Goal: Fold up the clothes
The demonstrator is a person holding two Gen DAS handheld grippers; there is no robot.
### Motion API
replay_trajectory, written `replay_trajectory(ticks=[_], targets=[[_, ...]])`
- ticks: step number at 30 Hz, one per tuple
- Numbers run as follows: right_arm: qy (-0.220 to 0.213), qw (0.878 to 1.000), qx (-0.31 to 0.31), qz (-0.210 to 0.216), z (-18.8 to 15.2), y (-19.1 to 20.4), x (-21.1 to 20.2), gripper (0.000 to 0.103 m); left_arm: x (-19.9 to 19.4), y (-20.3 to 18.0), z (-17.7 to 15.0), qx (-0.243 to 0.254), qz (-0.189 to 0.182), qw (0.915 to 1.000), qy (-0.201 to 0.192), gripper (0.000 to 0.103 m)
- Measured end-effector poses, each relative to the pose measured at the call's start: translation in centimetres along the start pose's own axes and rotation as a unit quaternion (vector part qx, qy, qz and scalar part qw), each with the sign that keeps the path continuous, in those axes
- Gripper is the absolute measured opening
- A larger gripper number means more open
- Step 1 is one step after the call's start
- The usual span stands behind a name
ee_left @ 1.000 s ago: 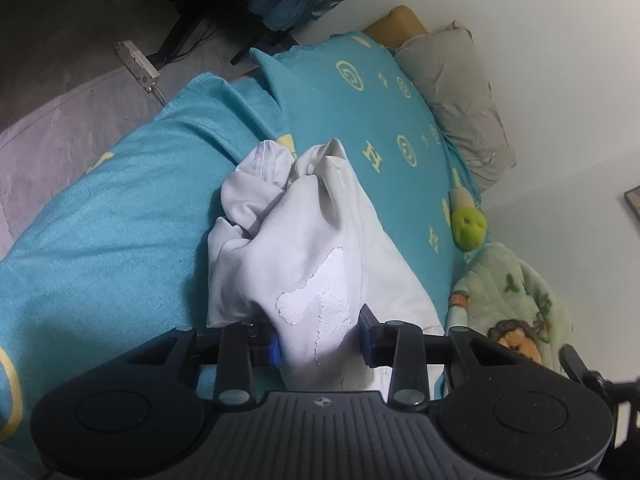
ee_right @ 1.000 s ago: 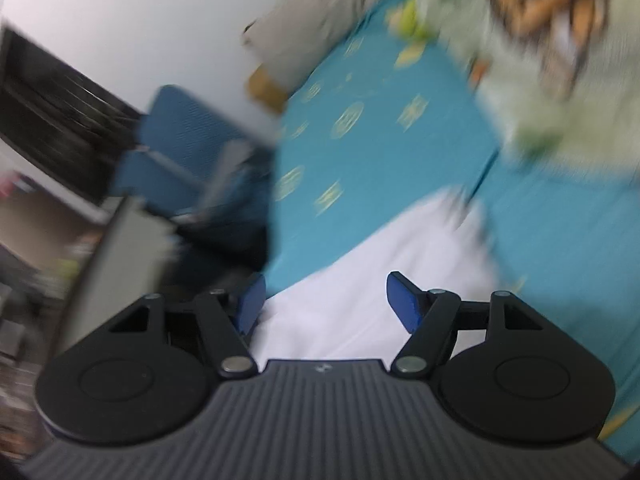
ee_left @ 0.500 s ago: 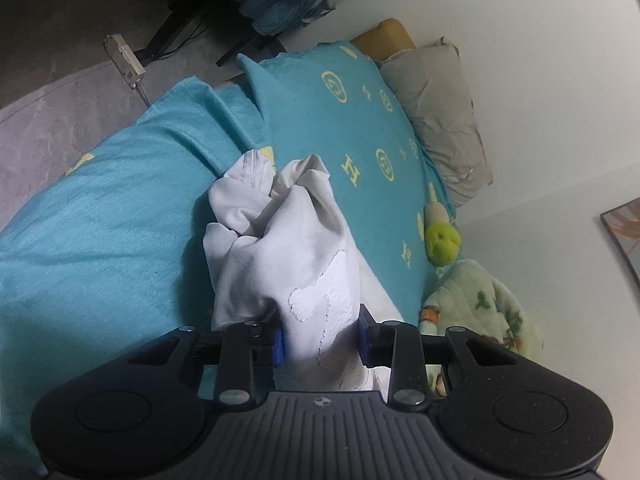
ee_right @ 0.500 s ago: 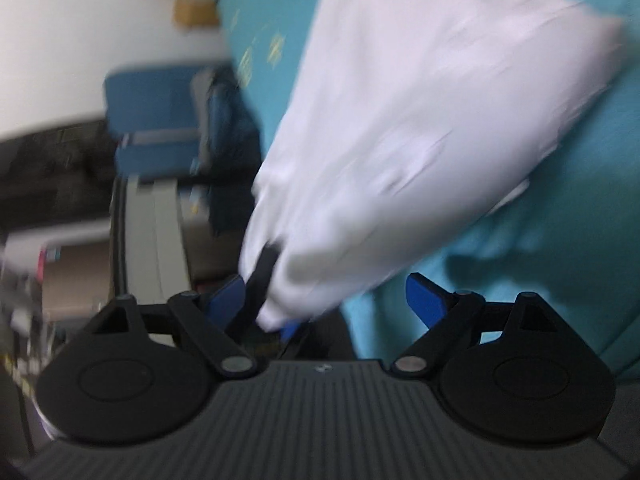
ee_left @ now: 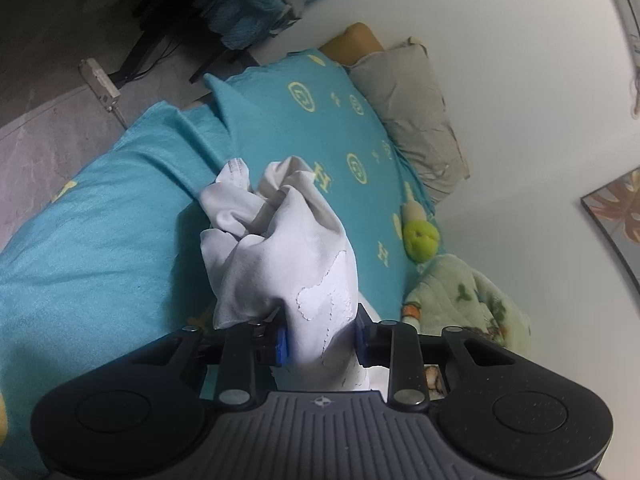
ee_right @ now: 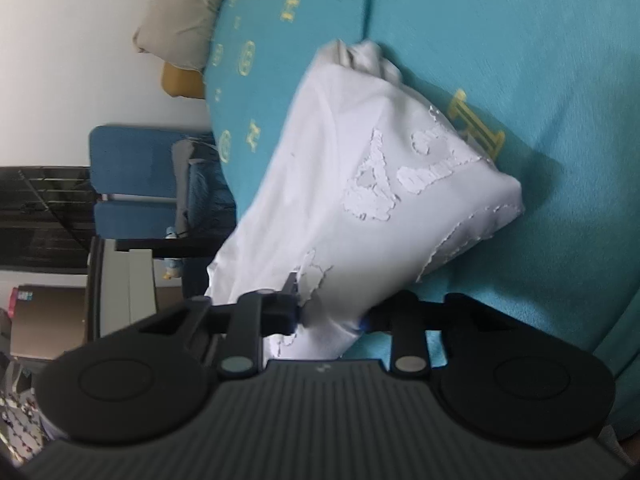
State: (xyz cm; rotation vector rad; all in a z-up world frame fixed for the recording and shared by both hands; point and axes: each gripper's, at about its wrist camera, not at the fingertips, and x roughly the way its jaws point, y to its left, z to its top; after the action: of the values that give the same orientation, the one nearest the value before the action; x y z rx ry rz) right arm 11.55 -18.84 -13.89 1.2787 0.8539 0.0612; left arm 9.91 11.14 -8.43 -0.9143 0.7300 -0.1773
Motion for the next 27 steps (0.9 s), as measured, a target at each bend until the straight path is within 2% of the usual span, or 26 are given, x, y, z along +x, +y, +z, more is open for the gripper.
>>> replay_trajectory(ticks=[5,11,15,18,21,24,27], targets=[[-0.02,0.999,-0.037,0.016,0.1,3.2,-3.2,0.026,-3.2,-2.6,0.4,0.008,-0.023,0.9997,-0.003,0.032],[-0.032,0.997,-0.058,0.036,-1.2,5.6,-9.8,0.026,-8.2,-6.8,-0.6,0.031,-0.049,0.9983,0.008,0.032],[-0.049,0.995,-0.064,0.058,-1.1,6.3,-14.4,0.026,-9.9,-10.9,-1.9,0.061,-0.07,0.9955,0.017,0.032],[-0.064,0.993,-0.065,0.069,0.5,6.5,-17.6,0.026,-9.1,-14.9,-2.9,0.084,-0.086,0.9922,0.032,0.031],[-0.087,0.991,-0.067,0.071,3.7,7.0,-20.7,0.026,-6.2,-19.7,-4.1,0.114,-0.107,0.9867,0.044,0.032],[-0.129,0.986,-0.075,0.069,8.3,8.0,-24.4,0.026,-1.7,-25.5,-5.2,0.152,-0.125,0.9782,0.066,0.031],[-0.183,0.976,-0.089,0.078,14.1,9.0,-28.2,0.026,3.6,-32.1,-6.3,0.182,-0.156,0.967,0.087,0.031]])
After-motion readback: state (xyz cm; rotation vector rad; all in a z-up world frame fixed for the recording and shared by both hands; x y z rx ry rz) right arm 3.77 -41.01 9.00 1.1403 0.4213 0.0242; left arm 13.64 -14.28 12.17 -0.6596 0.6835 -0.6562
